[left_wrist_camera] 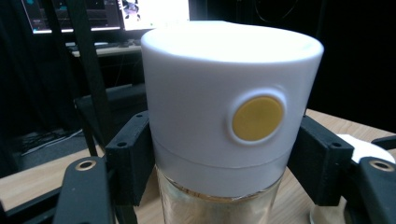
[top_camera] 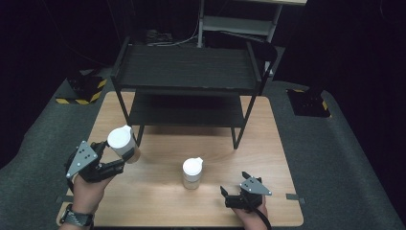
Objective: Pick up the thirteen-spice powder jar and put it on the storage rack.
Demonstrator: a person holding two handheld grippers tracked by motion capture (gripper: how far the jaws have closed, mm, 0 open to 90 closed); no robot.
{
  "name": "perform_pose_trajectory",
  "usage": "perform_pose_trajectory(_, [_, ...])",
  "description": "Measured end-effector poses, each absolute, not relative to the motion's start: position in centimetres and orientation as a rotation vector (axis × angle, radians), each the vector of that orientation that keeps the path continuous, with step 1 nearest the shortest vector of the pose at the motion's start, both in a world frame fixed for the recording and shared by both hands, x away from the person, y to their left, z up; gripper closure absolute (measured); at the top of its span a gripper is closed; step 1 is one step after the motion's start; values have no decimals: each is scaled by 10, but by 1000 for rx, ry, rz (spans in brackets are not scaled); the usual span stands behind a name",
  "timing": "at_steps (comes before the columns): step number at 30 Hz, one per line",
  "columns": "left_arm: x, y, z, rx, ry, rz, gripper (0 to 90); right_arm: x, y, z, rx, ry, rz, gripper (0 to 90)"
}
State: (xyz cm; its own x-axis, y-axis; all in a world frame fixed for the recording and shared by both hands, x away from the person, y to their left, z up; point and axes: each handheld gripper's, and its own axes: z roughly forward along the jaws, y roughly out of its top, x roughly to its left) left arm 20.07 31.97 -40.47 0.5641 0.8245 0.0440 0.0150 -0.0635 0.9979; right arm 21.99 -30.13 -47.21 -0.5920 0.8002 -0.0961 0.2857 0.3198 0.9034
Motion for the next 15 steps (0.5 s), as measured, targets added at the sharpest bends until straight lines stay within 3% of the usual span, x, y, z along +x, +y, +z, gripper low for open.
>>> perform_pose_trajectory(15, [208, 313, -376, 1460, 711, 777, 304, 219, -301, -472, 956, 2043, 1239, 0])
